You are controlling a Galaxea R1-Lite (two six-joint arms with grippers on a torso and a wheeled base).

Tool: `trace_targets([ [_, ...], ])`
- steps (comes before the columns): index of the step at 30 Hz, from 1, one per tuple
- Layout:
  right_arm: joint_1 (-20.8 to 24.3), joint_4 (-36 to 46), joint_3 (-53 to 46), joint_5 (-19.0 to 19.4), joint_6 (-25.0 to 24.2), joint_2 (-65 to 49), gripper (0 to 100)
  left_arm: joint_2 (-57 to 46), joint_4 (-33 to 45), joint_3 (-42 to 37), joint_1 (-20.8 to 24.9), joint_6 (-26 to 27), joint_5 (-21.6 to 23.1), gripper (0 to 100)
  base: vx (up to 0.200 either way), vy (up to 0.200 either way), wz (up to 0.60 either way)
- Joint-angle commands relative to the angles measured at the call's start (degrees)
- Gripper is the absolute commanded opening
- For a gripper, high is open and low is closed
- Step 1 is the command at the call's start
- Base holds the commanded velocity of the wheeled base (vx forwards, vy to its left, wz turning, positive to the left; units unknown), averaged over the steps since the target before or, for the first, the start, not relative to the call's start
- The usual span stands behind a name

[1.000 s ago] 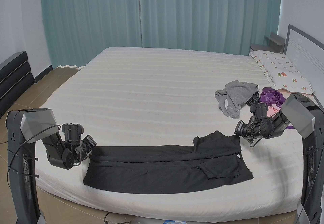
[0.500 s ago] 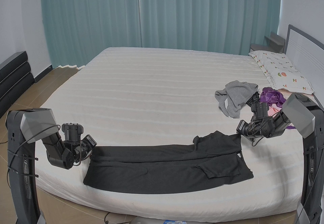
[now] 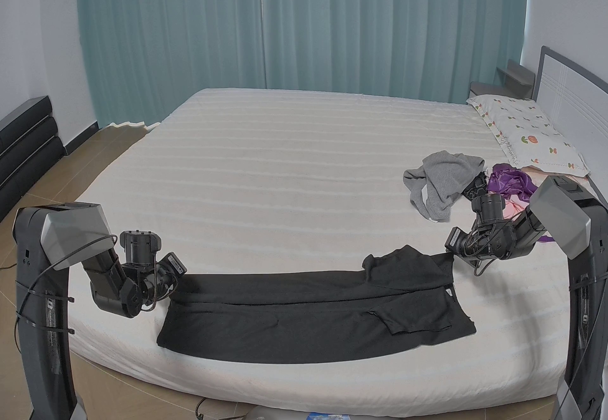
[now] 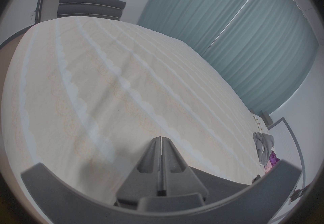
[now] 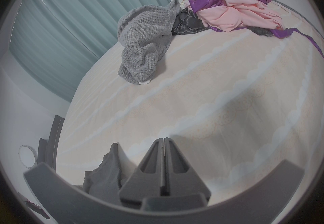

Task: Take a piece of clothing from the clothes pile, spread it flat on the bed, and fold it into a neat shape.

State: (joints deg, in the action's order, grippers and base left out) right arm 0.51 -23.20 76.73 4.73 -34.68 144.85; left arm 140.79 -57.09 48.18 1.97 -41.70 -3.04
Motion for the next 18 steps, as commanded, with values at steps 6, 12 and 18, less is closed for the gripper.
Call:
trace_targets([
  [6, 0.10, 0.00, 0.00, 0.10, -0.03, 0.08, 0, 0.19, 0.05, -0.36, 0.05, 0.57, -0.22, 0, 0.000, 0.000, 0.00],
  [12, 0.28, 0.08, -0.09, 0.10, -0.03, 0.08, 0, -1.39, 0.05, -1.16, -0.83, 0.04, -0.22, 0, 0.000, 0.000, 0.00],
  [18, 0.28, 0.08, -0.09, 0.19, -0.03, 0.08, 0, -1.66, 0.05, -1.51, -0.74, 0.04, -0.13, 100, 0.000, 0.000, 0.00],
])
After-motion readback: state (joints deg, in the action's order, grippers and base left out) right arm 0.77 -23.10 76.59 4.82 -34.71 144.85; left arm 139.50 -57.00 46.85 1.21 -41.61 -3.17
